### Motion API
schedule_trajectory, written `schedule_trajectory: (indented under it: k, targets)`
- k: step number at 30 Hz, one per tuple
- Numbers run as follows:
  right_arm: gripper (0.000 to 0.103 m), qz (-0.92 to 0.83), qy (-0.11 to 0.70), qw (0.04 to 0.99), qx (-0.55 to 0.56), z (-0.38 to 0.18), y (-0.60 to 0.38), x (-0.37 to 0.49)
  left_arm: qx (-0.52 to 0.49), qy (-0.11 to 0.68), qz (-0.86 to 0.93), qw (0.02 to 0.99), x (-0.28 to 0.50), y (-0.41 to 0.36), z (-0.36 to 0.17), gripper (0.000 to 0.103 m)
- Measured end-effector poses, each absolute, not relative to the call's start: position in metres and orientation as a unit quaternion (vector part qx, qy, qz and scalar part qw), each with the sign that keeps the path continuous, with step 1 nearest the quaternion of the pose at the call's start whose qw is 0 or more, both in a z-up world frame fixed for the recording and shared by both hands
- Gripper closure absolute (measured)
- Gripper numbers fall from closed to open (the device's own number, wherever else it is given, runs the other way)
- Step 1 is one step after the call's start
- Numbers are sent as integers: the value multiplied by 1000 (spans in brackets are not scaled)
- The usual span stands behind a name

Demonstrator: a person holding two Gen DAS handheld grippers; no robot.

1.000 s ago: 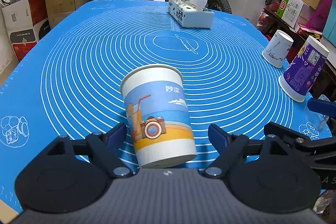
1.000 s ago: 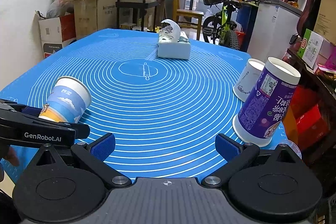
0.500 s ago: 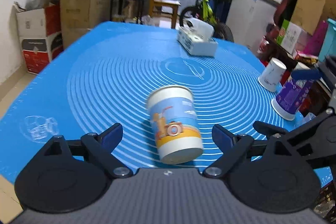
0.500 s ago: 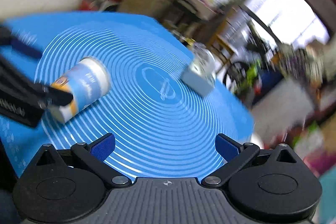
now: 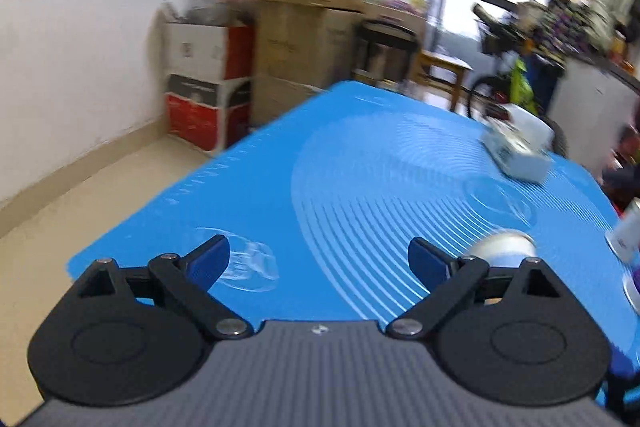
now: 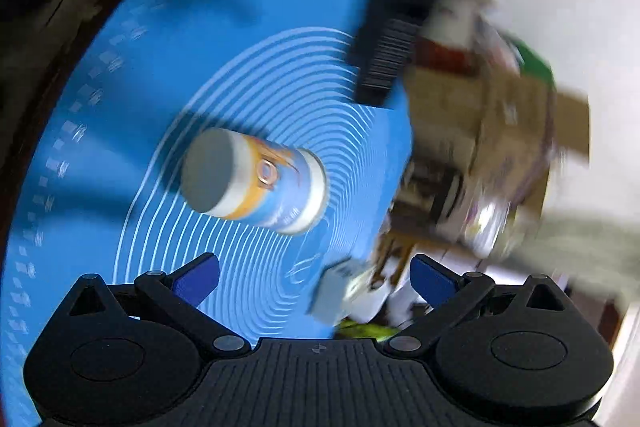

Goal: Flip cup upside down

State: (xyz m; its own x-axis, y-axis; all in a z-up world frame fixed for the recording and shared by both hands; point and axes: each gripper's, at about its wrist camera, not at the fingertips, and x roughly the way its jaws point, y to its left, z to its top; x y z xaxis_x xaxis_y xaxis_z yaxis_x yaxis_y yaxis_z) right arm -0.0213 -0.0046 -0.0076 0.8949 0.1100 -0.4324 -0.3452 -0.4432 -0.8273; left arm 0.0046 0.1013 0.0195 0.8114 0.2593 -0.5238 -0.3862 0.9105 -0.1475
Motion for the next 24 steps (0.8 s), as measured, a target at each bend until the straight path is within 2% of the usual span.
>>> schedule_trajectory:
  k: [5, 14, 24]
  targets:
    - [2, 221, 29, 409, -885, -34, -4, -26, -143, 245, 206, 937, -2, 117, 21, 8]
    - [2, 245, -21, 249, -937, -70, -17, -19, -137, 258, 230, 928, -1, 119, 19, 8]
    - [5, 274, -31, 163, -947, -105, -38, -9, -139, 263, 234, 926, 1, 121, 17, 8]
